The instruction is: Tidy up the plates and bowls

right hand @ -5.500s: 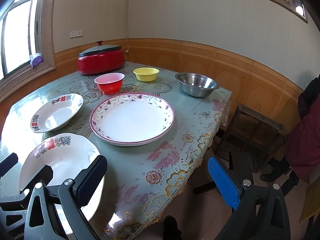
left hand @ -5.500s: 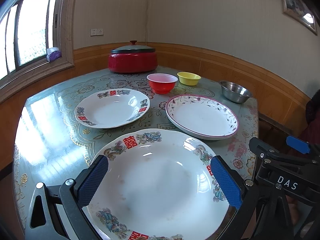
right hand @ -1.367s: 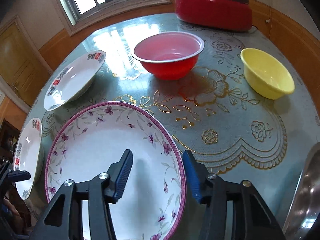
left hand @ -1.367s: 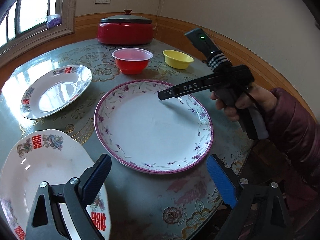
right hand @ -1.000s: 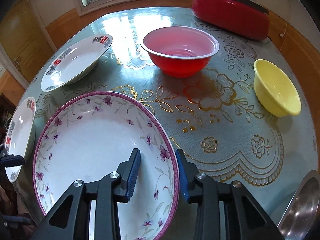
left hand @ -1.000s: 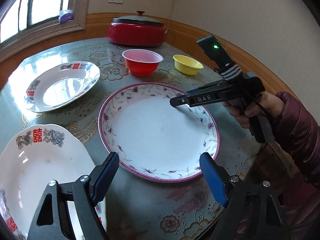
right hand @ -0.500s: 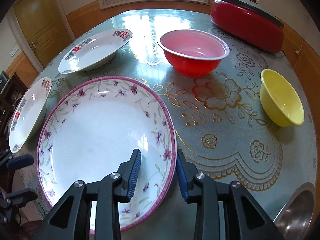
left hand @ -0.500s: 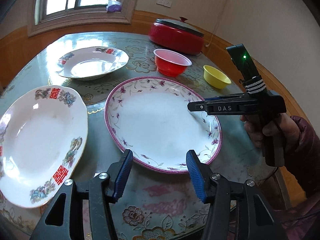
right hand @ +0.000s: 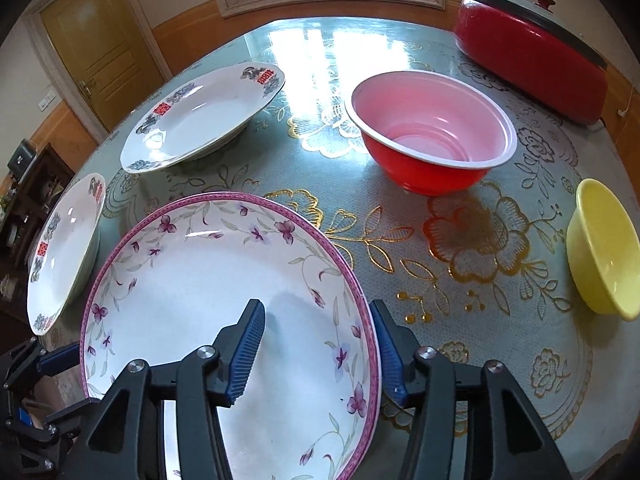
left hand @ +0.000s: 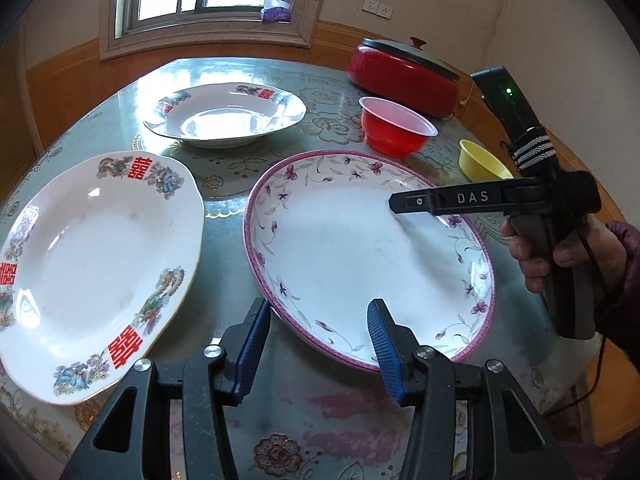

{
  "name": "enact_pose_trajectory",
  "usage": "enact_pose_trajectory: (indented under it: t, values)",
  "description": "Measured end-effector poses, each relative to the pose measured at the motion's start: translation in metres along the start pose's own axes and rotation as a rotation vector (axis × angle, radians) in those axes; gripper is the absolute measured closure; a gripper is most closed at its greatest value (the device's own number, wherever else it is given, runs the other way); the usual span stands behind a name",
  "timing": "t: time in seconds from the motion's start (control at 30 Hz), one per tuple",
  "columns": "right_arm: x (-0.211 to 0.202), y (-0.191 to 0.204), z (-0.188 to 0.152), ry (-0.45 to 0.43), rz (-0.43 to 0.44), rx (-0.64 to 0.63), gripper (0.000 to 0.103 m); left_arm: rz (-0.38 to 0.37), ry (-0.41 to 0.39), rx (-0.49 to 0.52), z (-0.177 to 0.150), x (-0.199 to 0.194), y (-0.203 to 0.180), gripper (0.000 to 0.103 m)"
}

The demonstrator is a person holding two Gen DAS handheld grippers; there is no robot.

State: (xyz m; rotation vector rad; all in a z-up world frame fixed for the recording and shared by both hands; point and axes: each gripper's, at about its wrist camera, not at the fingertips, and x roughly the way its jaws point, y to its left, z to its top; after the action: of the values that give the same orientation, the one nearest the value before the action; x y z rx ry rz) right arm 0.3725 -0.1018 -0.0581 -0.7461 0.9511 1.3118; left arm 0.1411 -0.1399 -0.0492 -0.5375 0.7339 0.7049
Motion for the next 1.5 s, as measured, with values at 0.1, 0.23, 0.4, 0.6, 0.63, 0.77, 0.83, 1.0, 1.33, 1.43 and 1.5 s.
enact_pose_trajectory:
  t: [0.1,0.23,0.4,0.6,0.63,0.77,0.83,1.0,1.33,1.43,1.5]
  values:
    - [-0.001,0.006,-0.005,-0.003,-0.051,-0.034,0.05,0.028,-0.016,-0.002,0.001,0.001,0.005,0.064]
    - [-0.012,-0.009,-0.012,0.001,-0.064,0.035,0.078,0.031,-0.011,0.014,-0.002,0.0,0.008,0.069]
    - [-0.025,-0.007,-0.034,-0.007,-0.1,0.027,0.083,0.019,0.001,0.036,-0.008,-0.002,0.006,0.071]
    - [-0.039,-0.011,-0.059,-0.015,-0.082,0.081,0.083,-0.012,0.02,0.044,-0.016,-0.01,0.004,0.073]
    - [-0.041,-0.012,-0.062,-0.021,-0.071,0.091,0.083,-0.016,0.021,0.043,-0.018,-0.011,0.004,0.073]
    - [-0.039,-0.015,-0.066,-0.044,-0.014,0.147,0.077,-0.035,0.06,0.007,-0.019,-0.007,0.004,0.061]
    - [-0.038,-0.011,-0.067,-0.059,-0.035,0.138,0.077,-0.032,0.061,0.019,-0.02,-0.005,-0.002,0.062]
    - [-0.039,-0.011,-0.067,-0.087,-0.045,0.154,0.084,-0.017,0.037,0.006,-0.024,-0.01,-0.003,0.067]
    - [-0.03,-0.01,-0.042,-0.112,-0.053,0.147,0.088,0.028,0.028,-0.038,-0.022,-0.008,-0.004,0.067]
    - [-0.027,-0.002,-0.037,-0.108,-0.106,0.115,0.085,0.055,0.034,-0.044,-0.018,-0.006,-0.006,0.067]
    - [-0.026,-0.002,-0.037,-0.108,-0.103,0.117,0.084,0.043,0.032,-0.064,-0.021,-0.007,-0.004,0.066]
